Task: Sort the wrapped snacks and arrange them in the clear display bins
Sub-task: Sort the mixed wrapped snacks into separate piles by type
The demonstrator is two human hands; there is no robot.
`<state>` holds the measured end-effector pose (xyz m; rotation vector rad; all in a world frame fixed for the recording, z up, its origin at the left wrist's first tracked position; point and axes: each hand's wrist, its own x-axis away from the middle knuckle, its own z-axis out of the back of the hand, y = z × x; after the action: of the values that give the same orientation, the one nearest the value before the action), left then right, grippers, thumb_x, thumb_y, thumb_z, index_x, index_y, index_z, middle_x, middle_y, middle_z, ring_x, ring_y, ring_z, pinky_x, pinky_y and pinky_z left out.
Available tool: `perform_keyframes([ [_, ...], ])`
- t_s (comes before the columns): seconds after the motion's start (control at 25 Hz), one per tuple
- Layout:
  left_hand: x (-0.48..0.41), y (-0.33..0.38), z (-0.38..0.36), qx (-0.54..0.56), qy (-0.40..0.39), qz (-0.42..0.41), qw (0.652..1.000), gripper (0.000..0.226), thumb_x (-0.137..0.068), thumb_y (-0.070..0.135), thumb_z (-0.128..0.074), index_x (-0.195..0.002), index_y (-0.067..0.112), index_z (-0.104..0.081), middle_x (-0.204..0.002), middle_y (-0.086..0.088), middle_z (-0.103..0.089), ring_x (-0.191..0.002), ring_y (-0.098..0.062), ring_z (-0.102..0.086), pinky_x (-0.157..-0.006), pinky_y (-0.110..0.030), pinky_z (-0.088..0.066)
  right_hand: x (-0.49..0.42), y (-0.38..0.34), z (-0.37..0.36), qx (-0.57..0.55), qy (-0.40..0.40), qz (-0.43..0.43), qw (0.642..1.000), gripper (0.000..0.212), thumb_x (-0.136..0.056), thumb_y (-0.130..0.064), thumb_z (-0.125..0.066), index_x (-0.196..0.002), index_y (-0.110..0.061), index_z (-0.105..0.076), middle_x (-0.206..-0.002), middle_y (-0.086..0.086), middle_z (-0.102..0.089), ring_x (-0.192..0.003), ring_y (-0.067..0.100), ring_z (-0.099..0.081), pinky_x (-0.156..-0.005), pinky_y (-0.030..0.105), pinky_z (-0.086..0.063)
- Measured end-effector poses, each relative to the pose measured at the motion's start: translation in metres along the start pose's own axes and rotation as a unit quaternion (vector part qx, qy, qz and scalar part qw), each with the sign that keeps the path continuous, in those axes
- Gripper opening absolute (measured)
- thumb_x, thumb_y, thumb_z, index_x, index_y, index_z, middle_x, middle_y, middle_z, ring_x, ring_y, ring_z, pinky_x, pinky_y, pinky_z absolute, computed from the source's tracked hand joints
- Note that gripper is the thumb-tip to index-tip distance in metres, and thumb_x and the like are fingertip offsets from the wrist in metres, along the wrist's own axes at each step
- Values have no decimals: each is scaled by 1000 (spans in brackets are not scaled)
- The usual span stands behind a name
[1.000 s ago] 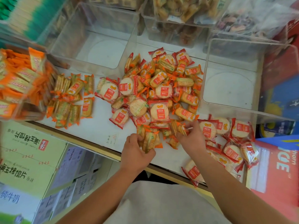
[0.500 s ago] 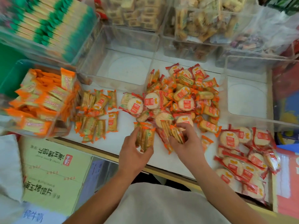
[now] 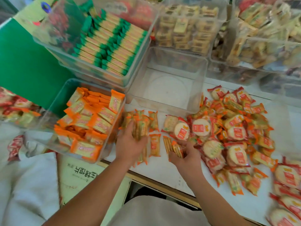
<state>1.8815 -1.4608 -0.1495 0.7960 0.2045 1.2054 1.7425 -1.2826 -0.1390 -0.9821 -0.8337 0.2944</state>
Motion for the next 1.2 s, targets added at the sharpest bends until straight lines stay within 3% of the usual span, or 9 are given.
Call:
perform_keyframes([
  [0.2, -27, -7, 14, -12, -3, -21, 1000, 64, -89, 44, -70, -146, 29, -45, -134, -2, -56, -124, -26, -57, -97, -43, -53, -27, -10, -44, 35, -3, -31, 999, 46, -86, -32, -76, -124, -41, -52, -103, -6, -68, -90, 18, -69, -73, 36, -58],
  [0.32, 9, -23, 20, 25, -2, -58, 998, 51, -93, 27, -71, -140, 23, -54, -134, 4, -57, -123, -15, -56, -95, -30, -48, -38, -24, -75, 12, -11, -26, 1000, 44, -89, -24, -75, -125, -35, -52, -96, -13, -67, -82, 9, -69, -67, 27, -55],
  [0.52, 29, -28, 22, 30, -13, -95, 995, 41, -91, 15, -69, -127, 34, -61, -127, 17, -59, -116, -1, -56, -90, -8, -43, -39, -28, -92, -49, -75, -38, 995, 33, -88, -35, -76, -117, -43, -61, -105, -13, -72, -96, 3, -68, -88, 35, -58],
  [0.68, 13, 5, -17, 19, -65, -119, 991, 36, -94, 25, -68, -129, 19, -65, -125, 3, -64, -117, -15, -61, -96, -32, -51, -32, -13, -37, 24, 9, -35, 999, 30, -94, -29, -70, -123, -22, -67, -115, -10, -70, -105, 7, -65, -92, 31, -54],
  [0.8, -7, 55, -59, -14, -151, -138, 979, 52, -95, 35, -69, -139, 11, -57, -135, -6, -60, -125, -23, -56, -97, -25, -42, -26, -1, 10, 20, 68, -24, 997, 18, -95, -25, -69, -113, -24, -71, -100, -11, -73, -96, 8, -68, -85, 35, -60],
  [0.92, -42, 74, -101, -56, -211, -80, 973, 87, -81, 55, -74, -151, 13, -42, -146, -10, -53, -136, -29, -50, -110, -37, -44, -22, 0, 44, 41, 111, -17, 993, 11, -97, -22, -69, -108, -24, -69, -98, -12, -71, -95, 8, -68, -75, 20, -57],
  [1.04, -67, 64, -129, -54, -220, -39, 973, 101, -60, 68, -75, -145, 24, -42, -134, -4, -61, -123, -27, -59, -101, -42, -52, -29, 1, 73, 85, 158, 0, 984, 26, -96, -30, -69, -121, -27, -64, -117, -12, -65, -106, 5, -62, -90, 37, -58],
  [1.2, -68, 68, -131, 33, -190, 35, 981, 111, -57, 48, -95, -148, 15, -40, -139, -5, -56, -125, -24, -57, -104, -40, -51, -67, -8, 95, 170, 175, 14, 970, 55, -93, -43, -69, -142, -26, -52, -136, -8, -54, -119, 10, -51, -97, 35, -49],
])
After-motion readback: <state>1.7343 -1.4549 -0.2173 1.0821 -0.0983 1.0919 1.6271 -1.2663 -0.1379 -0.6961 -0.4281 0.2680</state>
